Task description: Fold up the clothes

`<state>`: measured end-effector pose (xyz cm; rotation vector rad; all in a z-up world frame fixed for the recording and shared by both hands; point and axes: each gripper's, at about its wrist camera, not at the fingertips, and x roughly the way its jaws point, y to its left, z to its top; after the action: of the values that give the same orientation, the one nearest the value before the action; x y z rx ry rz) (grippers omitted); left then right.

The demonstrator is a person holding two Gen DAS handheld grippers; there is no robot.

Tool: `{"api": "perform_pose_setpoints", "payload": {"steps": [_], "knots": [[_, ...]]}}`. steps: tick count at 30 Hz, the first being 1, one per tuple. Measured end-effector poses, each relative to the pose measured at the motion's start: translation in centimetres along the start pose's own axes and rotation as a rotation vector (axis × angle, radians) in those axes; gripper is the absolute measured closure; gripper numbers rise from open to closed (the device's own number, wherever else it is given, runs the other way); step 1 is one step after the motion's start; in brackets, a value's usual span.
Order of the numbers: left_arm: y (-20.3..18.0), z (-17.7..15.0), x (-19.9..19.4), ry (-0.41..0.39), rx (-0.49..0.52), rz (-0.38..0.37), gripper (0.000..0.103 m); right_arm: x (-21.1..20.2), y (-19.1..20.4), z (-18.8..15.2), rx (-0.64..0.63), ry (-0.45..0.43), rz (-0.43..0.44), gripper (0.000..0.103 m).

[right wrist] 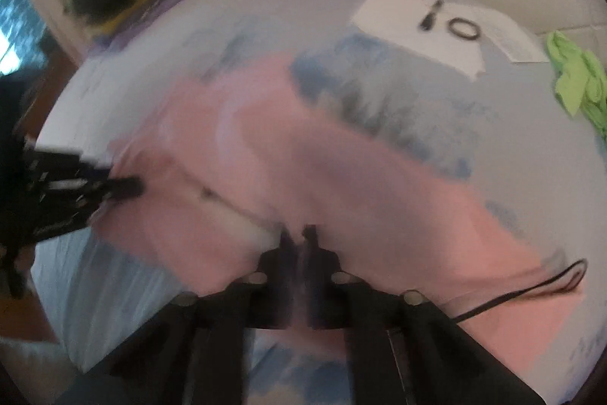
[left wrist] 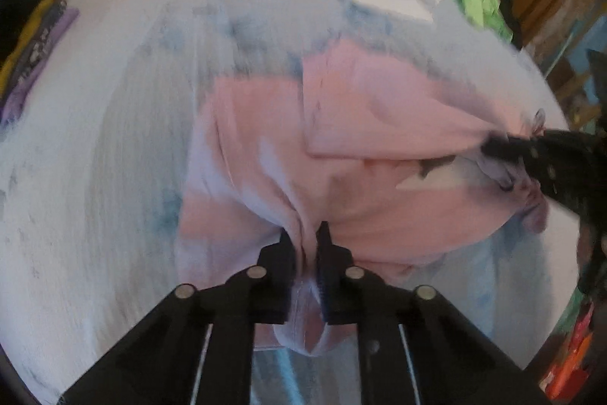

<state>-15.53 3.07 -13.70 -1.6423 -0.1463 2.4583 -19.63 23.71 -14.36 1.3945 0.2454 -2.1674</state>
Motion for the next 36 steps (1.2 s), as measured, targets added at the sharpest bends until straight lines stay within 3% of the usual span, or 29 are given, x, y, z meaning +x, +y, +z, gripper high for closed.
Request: {"api": "perform_pose_setpoints", "payload": {"steps": [3,6,9,10,12,15,21,24,26,28,31,36], "knots": [[1.0,2.4,-4.3,-0.122,-0.001,0.022,0.095,-3.5,-4.4,3.6,0.099,-0.136,-0.032,0.098],[3.2,4.9,-8.5,-0.248,-0.033,0.113,0.095,-6.9,-10.7,7.3,0.251,-0.275,-0.076,0.098],[5.7,6.8,-10.3,-0.280,-0.074,0.134,0.095,-9.2,-16.7,9.0,0.411,-0.359,-0.154,0.096],[5.8,7.0,-9.7,-0.260,-0.075,0.125,0.095,-9.2,-18.1,9.4,0.450,-0.350,-0.189,0.092],[5.8,7.4,-8.1,-0.215,-0.074,0.103,0.095,-9.1,-20.9,10.0,0.530,-0.328,-0.258,0.059],[5.7,8.0,-5.6,-0.146,-0.073,0.070,0.095,-8.9,-23.7,8.4,0.625,-0.281,-0.296,0.052],[3.2,7.3,-1.1,-0.030,-0.047,-0.017,0.095,-9.1,-20.9,1.9,0.619,-0.204,-0.122,0.041],[1.6,6.4,-0.2,0.011,-0.023,-0.036,0.092,-8.8,-17.4,-1.8,0.574,-0.125,-0.104,0.036],[0.8,5.7,0.2,0.031,-0.008,-0.032,0.072,-8.7,-15.5,-4.4,0.576,-0.085,-0.100,0.034],[0.3,5.1,0.2,0.033,-0.005,-0.031,0.024,-8.5,-14.0,-6.7,0.592,-0.056,-0.097,0.033],[0.3,4.2,0.2,0.036,-0.024,-0.046,0.020,-8.2,-12.4,-9.5,0.623,-0.034,-0.095,0.029],[0.4,2.1,1.2,0.055,-0.021,-0.027,0.020,-7.9,-8.7,-11.5,0.600,-0.017,-0.157,0.029]]}}
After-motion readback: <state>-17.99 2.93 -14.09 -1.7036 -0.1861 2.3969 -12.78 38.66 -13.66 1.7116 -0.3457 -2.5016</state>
